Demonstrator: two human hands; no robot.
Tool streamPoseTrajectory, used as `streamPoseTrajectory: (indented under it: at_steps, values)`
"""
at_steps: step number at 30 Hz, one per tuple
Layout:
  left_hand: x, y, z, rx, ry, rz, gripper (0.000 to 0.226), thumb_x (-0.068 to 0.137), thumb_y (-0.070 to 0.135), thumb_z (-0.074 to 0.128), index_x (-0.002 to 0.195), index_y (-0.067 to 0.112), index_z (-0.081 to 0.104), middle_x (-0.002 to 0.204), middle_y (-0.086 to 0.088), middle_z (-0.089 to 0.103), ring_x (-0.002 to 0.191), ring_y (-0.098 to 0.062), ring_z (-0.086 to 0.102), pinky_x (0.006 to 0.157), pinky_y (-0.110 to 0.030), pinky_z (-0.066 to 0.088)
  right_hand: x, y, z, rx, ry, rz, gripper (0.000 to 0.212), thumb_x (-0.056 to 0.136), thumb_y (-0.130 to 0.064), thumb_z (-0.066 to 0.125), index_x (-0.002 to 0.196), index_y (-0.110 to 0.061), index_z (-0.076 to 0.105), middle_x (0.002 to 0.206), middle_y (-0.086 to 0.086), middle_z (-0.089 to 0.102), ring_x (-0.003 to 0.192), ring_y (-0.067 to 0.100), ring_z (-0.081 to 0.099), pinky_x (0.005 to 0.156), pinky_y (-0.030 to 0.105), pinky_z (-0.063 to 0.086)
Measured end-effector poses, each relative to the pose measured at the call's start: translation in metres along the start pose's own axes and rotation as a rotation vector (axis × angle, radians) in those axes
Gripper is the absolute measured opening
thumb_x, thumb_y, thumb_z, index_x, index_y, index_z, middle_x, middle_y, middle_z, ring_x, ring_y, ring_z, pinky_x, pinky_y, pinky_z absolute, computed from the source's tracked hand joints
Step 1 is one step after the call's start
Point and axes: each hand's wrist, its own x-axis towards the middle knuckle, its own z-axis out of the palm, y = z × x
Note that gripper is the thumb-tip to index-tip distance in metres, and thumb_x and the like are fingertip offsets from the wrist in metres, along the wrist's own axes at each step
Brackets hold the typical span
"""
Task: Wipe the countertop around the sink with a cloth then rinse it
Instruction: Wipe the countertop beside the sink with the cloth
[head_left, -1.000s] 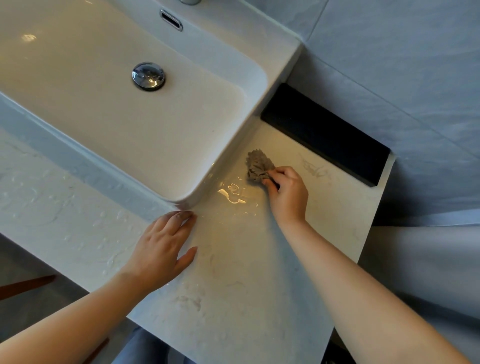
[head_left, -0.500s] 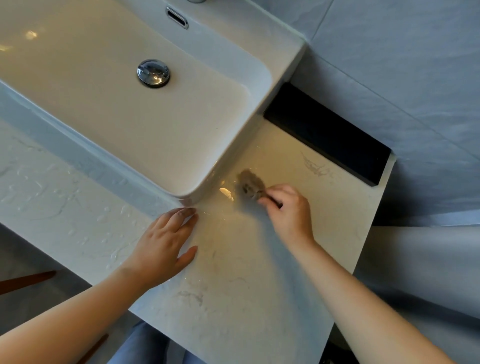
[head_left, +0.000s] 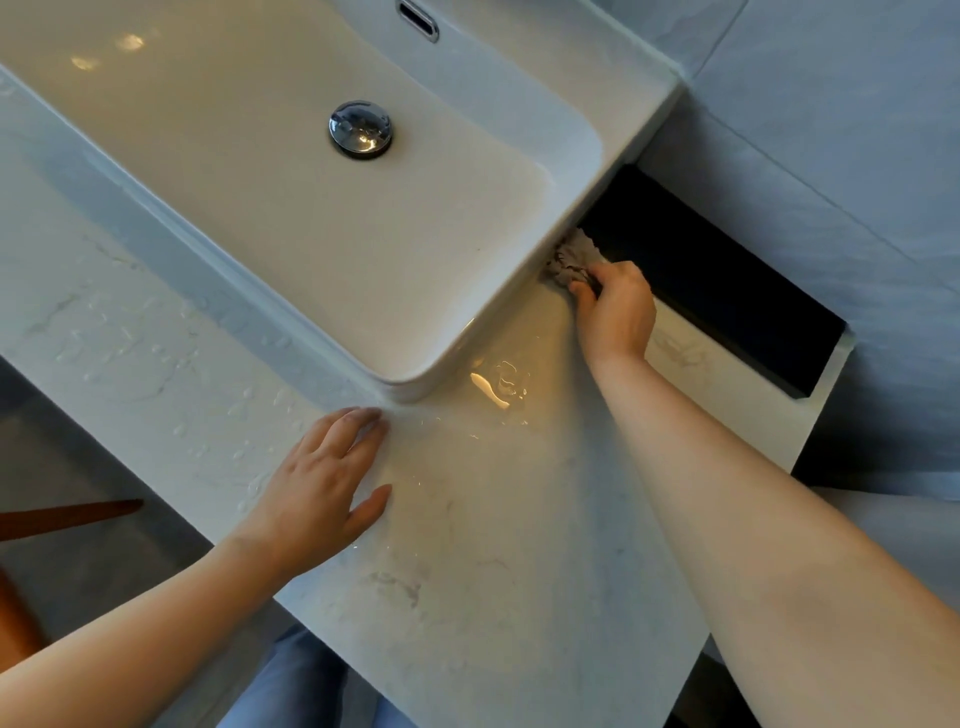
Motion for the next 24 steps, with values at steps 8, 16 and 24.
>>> streamPoseTrajectory:
  at_steps: [8, 16, 24]
  values:
    - [0.002, -0.005, 0.003, -0.02, 0.014, 0.008, 0.067, 0.088, 0.052, 0.038, 0.137, 0.007, 0.048, 0.135, -0.009, 0.048, 0.126, -0.027, 0.043, 0.105, -0.039, 0.039, -0.06, -0.006, 0.004, 0.107, -0.092, -0.139, 0.017, 0.085, -0.017, 0.064, 0.098, -0.01, 0.072, 0.096, 0.005, 0.062, 0.091, 0.024, 0.056, 0.07, 0.02, 0.035]
    - [0.004, -0.007, 0.002, -0.056, 0.037, 0.032, 0.066, 0.088, 0.051, 0.042, 0.135, 0.007, 0.05, 0.132, -0.008, 0.05, 0.123, -0.027, 0.046, 0.101, -0.041, 0.045, -0.113, -0.015, 0.003, 0.159, -0.133, -0.205, 0.017, 0.081, -0.014, 0.068, 0.096, -0.008, 0.072, 0.094, 0.005, 0.064, 0.086, 0.025, 0.057, 0.069, 0.027, 0.047]
    - [0.005, -0.01, 0.001, -0.066, 0.044, 0.047, 0.064, 0.087, 0.051, 0.044, 0.134, 0.007, 0.051, 0.132, -0.008, 0.052, 0.123, -0.027, 0.047, 0.102, -0.041, 0.045, -0.101, -0.015, -0.03, 0.487, -0.403, -0.031, 0.009, 0.076, -0.011, 0.075, 0.084, -0.016, 0.076, 0.077, 0.001, 0.066, 0.07, 0.02, 0.063, 0.068, 0.034, 0.051]
